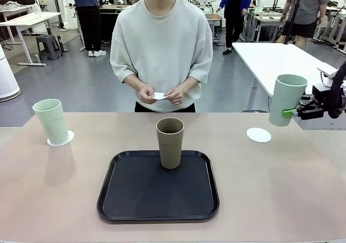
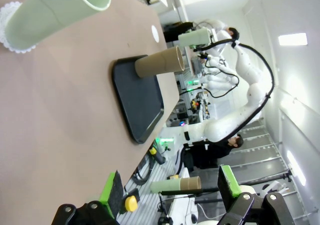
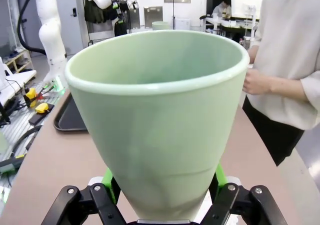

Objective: Place coasters on the table and set cups on them.
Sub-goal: Take one Reusable plastic cup from the Flat Tray and place it on a coaster set by the human.

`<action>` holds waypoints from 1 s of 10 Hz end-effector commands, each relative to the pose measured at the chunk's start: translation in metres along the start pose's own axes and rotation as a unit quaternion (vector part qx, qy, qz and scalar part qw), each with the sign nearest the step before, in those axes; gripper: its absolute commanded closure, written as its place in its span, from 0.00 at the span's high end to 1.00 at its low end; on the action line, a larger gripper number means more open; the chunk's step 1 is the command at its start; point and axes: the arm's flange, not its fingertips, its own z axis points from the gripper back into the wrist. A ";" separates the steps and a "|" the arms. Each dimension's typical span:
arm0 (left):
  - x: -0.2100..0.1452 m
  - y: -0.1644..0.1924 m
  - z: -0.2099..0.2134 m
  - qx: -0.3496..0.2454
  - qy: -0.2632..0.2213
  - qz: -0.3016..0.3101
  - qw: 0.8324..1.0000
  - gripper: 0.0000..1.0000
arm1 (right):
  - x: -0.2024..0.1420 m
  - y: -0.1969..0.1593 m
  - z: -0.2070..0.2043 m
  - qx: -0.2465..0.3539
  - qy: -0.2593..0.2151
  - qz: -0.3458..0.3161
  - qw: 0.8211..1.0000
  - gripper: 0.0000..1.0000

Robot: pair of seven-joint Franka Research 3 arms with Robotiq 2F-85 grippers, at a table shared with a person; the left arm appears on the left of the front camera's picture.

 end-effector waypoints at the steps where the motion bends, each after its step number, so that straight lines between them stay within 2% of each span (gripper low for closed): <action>1: 0.000 -0.002 0.001 0.003 -0.002 0.004 1.000 1.00 | -0.010 -0.024 -0.006 0.003 -0.001 0.001 1.000 0.82; 2: 0.000 -0.002 0.001 0.003 -0.002 0.004 1.000 1.00 | -0.019 -0.032 -0.011 -0.016 0.005 -0.002 1.000 0.82; 5: 0.000 -0.002 0.001 0.003 -0.002 0.004 1.000 1.00 | -0.043 -0.048 -0.018 -0.018 0.003 -0.024 1.000 0.82; 10: 0.000 -0.002 0.001 0.003 -0.002 0.004 1.000 1.00 | -0.059 -0.066 -0.025 -0.035 -0.047 -0.043 0.997 0.82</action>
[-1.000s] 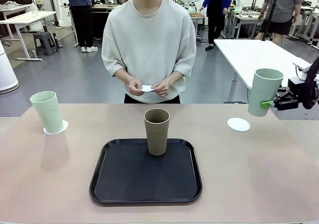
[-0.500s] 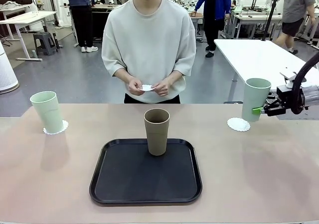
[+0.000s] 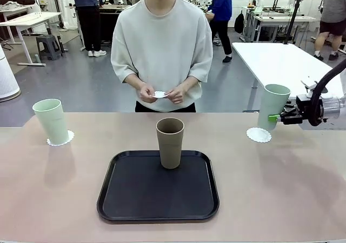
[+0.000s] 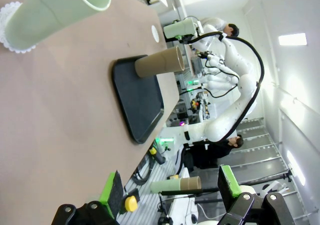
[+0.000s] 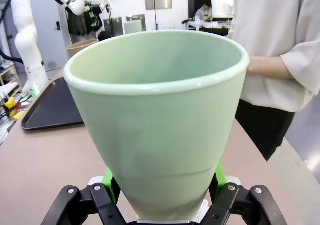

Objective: Place coasters on the table and set cups on them.
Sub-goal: Take one Reusable plastic cup from the Flat Tray and place it on a coaster set by the human.

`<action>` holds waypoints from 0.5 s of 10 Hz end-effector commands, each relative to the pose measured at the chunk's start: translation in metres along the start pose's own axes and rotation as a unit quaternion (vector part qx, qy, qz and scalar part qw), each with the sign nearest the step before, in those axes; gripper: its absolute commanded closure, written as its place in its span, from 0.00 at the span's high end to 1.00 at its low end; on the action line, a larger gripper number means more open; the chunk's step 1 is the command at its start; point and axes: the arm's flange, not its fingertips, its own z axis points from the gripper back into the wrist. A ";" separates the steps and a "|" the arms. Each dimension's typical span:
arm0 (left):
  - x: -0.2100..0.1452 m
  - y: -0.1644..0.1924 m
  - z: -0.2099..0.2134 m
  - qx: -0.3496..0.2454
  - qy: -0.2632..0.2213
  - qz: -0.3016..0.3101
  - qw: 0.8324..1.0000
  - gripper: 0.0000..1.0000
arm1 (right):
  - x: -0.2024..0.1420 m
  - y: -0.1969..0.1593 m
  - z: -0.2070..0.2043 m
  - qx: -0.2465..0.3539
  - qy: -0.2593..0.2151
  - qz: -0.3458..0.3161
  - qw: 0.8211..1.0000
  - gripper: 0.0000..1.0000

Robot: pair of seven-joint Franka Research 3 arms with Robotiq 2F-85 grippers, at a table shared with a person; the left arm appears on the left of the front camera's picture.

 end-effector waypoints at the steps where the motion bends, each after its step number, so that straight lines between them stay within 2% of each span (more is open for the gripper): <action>1: 0.000 -0.002 0.001 0.003 -0.002 0.004 1.000 1.00 | 0.002 -0.011 -0.002 -0.001 -0.016 -0.020 1.000 0.82; 2: 0.000 -0.002 0.001 0.003 -0.002 0.004 1.000 1.00 | 0.003 -0.012 -0.003 -0.006 -0.020 -0.026 0.999 0.82; 3: 0.000 -0.002 0.001 0.003 -0.002 0.004 1.000 1.00 | 0.008 -0.008 -0.002 -0.043 -0.005 -0.043 0.998 0.82; 4: 0.000 -0.002 0.001 0.003 -0.002 0.004 1.000 1.00 | -0.004 -0.003 -0.003 0.000 -0.004 -0.011 1.000 0.82; 5: 0.000 -0.002 0.001 0.003 -0.002 0.004 1.000 1.00 | -0.004 -0.003 -0.003 0.000 -0.004 -0.011 1.000 0.82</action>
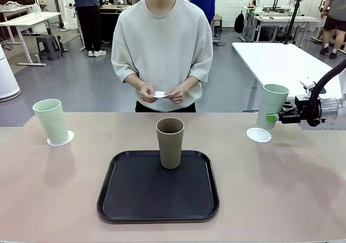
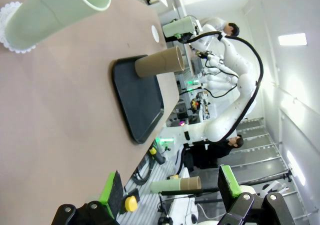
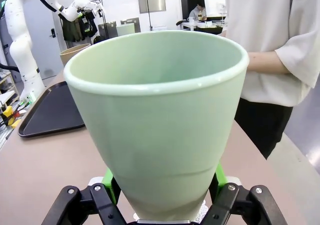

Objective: Place coasters on the table and set cups on them.
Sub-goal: Take one Reusable plastic cup from the Flat Tray and place it on a coaster set by the human.

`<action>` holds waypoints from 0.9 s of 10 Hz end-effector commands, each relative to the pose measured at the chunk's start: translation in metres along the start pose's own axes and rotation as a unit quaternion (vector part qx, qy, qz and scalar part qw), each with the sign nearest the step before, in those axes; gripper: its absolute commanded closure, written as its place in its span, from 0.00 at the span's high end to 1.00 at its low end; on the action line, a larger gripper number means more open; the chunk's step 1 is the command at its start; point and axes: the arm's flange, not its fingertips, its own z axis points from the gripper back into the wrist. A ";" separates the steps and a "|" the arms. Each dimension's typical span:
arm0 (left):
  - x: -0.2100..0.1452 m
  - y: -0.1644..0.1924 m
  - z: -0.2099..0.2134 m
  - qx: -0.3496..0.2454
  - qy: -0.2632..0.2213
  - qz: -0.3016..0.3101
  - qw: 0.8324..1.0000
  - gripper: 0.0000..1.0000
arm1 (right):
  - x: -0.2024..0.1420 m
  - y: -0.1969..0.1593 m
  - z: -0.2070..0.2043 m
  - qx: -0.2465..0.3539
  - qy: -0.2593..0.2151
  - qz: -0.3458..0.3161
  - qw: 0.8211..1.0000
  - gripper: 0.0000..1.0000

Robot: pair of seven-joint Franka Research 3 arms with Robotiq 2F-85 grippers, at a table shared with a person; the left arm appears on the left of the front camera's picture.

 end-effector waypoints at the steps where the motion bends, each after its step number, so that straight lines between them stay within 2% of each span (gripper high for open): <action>1: 0.000 -0.002 0.001 0.003 -0.002 0.004 1.000 1.00 | 0.000 0.002 -0.002 0.010 -0.001 0.009 1.000 0.82; 2: 0.000 -0.002 0.001 0.003 -0.002 0.004 1.000 1.00 | 0.000 0.000 0.000 0.000 0.000 0.000 1.000 0.82; 5: 0.000 -0.002 0.001 0.003 -0.002 0.004 1.000 1.00 | -0.022 -0.005 -0.012 0.028 0.020 0.003 0.999 0.82; 9: 0.000 -0.002 0.001 0.003 -0.002 0.004 1.000 1.00 | -0.027 -0.004 -0.021 0.038 0.029 0.010 0.999 0.82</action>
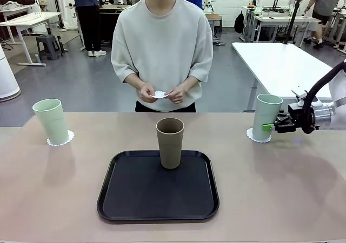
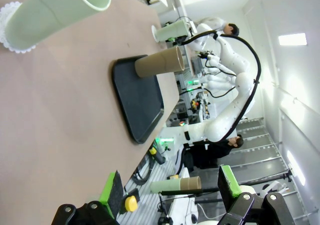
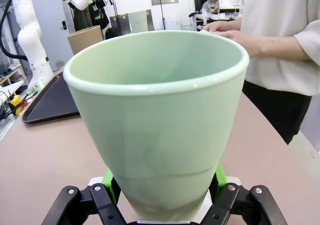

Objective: Place coasters on the table and set cups on them.
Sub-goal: Take one Reusable plastic cup from the Flat Tray and place it on a coaster set by the human.

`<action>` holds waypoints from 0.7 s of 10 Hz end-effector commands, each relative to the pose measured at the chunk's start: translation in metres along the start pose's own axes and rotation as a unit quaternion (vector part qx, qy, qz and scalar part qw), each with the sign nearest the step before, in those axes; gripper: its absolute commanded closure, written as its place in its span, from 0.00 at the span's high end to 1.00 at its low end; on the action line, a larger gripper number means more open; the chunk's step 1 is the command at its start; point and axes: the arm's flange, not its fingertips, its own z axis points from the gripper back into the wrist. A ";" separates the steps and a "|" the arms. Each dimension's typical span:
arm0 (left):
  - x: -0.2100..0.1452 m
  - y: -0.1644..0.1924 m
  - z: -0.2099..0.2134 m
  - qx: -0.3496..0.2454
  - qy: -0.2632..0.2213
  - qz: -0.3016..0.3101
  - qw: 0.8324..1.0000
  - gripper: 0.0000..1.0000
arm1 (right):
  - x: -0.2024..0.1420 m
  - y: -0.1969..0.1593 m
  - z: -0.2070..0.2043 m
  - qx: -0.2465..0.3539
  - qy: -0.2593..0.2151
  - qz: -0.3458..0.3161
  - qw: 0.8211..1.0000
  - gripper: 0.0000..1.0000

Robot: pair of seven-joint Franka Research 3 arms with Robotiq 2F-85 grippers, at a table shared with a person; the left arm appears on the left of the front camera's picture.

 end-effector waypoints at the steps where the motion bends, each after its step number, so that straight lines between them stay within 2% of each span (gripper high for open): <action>1: 0.000 -0.002 0.001 0.003 -0.002 0.004 1.000 1.00 | 0.002 -0.008 0.000 0.003 0.008 0.019 1.000 0.82; 4: 0.000 -0.002 0.001 0.003 -0.002 0.004 1.000 1.00 | -0.004 -0.014 -0.001 0.009 -0.007 0.027 1.000 0.82; 7: 0.000 -0.002 0.001 0.003 -0.002 0.004 1.000 1.00 | -0.007 -0.016 -0.001 0.014 -0.002 0.038 0.999 0.82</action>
